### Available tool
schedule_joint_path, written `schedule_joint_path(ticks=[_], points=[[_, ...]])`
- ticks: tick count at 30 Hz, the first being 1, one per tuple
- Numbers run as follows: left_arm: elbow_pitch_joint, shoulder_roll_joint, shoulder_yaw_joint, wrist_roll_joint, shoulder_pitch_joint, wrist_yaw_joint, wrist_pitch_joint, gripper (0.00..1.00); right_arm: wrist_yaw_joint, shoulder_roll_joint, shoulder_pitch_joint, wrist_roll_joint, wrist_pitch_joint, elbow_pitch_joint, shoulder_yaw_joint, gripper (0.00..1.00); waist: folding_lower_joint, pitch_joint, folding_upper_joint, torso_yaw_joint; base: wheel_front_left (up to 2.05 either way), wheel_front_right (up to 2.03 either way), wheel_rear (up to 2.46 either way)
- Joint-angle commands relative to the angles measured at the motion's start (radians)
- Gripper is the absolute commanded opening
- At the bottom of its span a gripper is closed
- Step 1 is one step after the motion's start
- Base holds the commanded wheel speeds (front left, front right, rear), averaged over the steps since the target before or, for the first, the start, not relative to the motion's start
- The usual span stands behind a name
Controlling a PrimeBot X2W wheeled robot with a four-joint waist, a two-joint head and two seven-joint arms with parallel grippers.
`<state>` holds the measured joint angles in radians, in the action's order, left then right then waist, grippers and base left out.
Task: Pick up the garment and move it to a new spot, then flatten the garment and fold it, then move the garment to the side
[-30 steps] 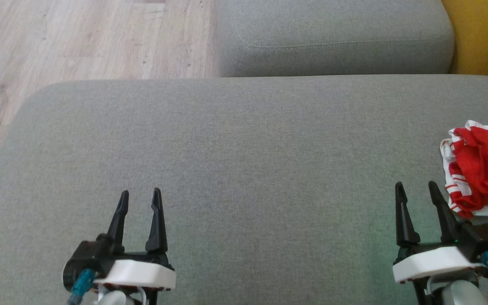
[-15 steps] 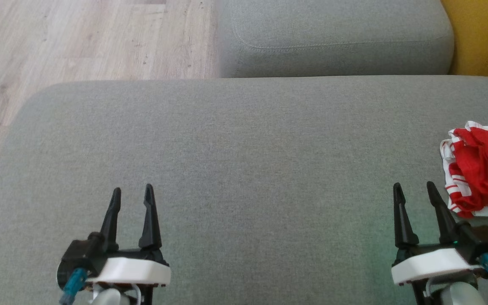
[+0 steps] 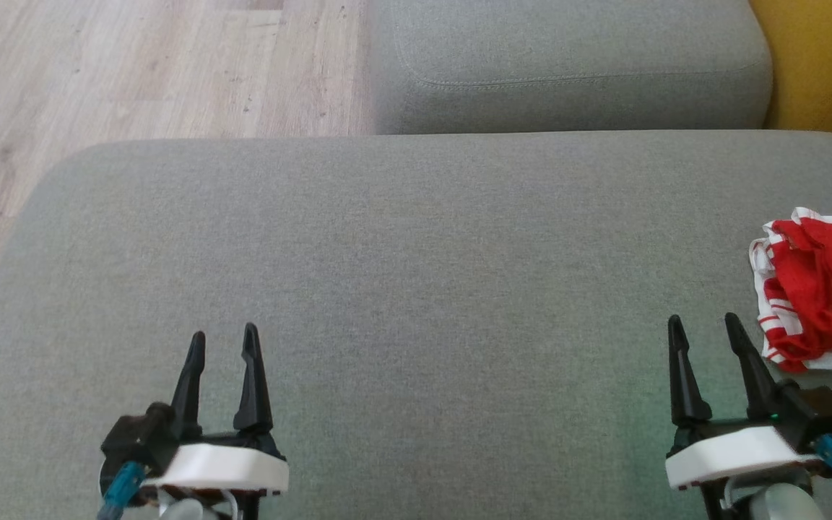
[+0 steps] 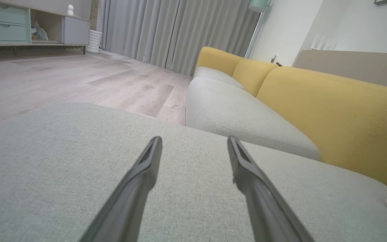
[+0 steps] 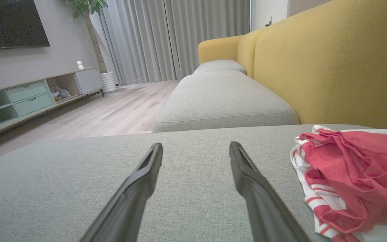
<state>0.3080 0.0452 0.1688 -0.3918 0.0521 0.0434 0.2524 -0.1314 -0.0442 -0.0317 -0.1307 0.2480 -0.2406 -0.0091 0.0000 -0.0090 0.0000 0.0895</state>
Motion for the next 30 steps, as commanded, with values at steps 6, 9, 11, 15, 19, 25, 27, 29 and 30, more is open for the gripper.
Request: schedule_joint_path(ticks=[6,9,11,15,19,25,27,29,30], points=[[0.001,0.005,-0.027,-0.012,0.027,-0.011,0.009,1.00,0.001,-0.006,0.025,-0.001,0.014,0.027,0.033,1.00,0.0000,-0.002,0.0000,-0.001,0.00,0.00,0.00],[0.032,0.000,0.003,-0.015,0.000,-0.004,0.000,0.00,0.000,0.000,0.000,-0.002,0.000,-0.003,0.007,0.00,0.0000,-0.003,0.0000,-0.001,0.00,0.00,0.00],[0.055,-0.001,0.002,-0.019,-0.002,-0.005,-0.005,0.00,0.000,0.000,-0.002,-0.005,-0.002,-0.026,0.007,0.00,0.0000,-0.003,0.0000,-0.002,0.00,0.00,0.00],[0.053,-0.001,-0.008,-0.058,0.001,-0.002,-0.018,0.00,0.000,0.000,0.003,-0.055,-0.014,-0.025,0.004,0.00,0.0000,-0.002,0.0000,-0.005,0.00,0.00,0.00],[0.049,-0.001,-0.017,-0.097,0.003,0.001,-0.029,0.00,0.000,-0.001,0.007,-0.103,-0.025,-0.025,0.001,0.00,0.0000,-0.002,0.0000,-0.008,0.00,0.00,0.00],[0.042,0.000,-0.030,-0.154,0.005,0.006,-0.046,0.00,0.000,-0.001,0.014,-0.174,-0.042,-0.024,-0.004,0.00,0.0000,-0.001,0.0000,-0.012,0.00,0.00,0.00],[0.040,0.000,-0.034,-0.174,0.006,0.007,-0.052,0.00,0.000,-0.002,0.016,-0.198,-0.048,-0.023,-0.006,0.00,0.0000,-0.001,0.0000,-0.013,0.00,0.00,0.00],[0.039,0.000,-0.037,-0.183,0.006,0.008,-0.054,0.00,0.000,-0.002,0.017,-0.209,-0.051,-0.023,-0.007,0.00,0.0000,-0.001,0.0000,-0.014,0.00,0.00,0.00],[0.038,0.000,-0.039,-0.193,0.006,0.009,-0.057,0.00,0.000,-0.002,0.018,-0.221,-0.054,-0.023,-0.008,0.00,0.0000,-0.001,0.0000,-0.015,0.00,0.00,0.00]])
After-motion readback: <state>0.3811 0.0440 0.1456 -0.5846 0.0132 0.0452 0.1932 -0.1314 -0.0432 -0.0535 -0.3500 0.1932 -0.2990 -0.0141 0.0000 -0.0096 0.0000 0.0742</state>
